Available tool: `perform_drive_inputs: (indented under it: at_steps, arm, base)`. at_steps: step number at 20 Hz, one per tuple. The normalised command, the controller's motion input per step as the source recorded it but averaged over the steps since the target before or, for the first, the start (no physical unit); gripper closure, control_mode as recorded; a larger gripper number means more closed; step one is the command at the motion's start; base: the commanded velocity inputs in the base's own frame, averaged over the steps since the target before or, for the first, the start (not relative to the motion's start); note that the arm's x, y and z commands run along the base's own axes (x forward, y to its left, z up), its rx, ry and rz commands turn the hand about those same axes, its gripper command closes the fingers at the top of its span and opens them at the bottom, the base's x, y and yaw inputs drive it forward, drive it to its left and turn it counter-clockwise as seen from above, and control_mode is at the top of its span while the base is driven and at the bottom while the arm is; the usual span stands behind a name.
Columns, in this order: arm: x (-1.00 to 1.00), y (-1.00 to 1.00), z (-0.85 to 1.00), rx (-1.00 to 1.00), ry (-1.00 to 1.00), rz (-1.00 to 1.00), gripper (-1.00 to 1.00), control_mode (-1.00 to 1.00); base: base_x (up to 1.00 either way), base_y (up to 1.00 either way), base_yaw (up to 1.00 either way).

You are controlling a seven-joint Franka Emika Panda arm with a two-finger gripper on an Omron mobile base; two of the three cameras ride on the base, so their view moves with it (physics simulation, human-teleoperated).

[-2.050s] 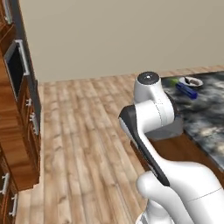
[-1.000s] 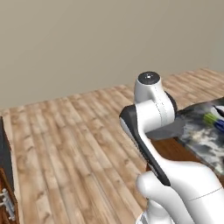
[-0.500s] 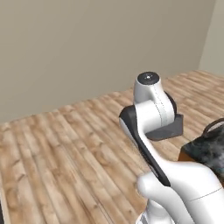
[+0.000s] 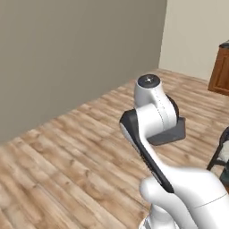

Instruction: Retrieve the tupperware and aluminum foil from the cabinet and place them on the dining counter near the plate with fish and potato to prepare for storing leftovers.

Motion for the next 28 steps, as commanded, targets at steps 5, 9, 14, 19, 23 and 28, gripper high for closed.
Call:
perform_drive_inputs:
  at_steps: [5, 9, 14, 19, 23, 28]
  arm:
    - [0.00, 0.00, 0.00, 0.00, 0.00, 0.00, 1.00, 1.00]
    - [0.00, 0.00, 0.00, 0.00, 0.00, 0.00, 1.00, 1.00]
    - [0.00, 0.00, 0.00, 0.00, 0.00, 0.00, 1.00, 1.00]
    - [0.00, 0.00, 0.00, 0.00, 0.00, 0.00, 1.00, 1.00]
    - [0.00, 0.00, 0.00, 0.00, 0.00, 0.00, 1.00, 1.00]
    - [0.00, 0.00, 0.00, 0.00, 0.00, 0.00, 1.00, 1.00]
  base:
    - [0.70, 0.40, -0.69]
    - [0.62, 0.41, -0.72]
    - [0.64, 0.41, -0.71]
    - [0.66, 0.41, -0.70]
    - [0.68, 0.42, -0.70]
    - [0.76, 0.51, -0.67]
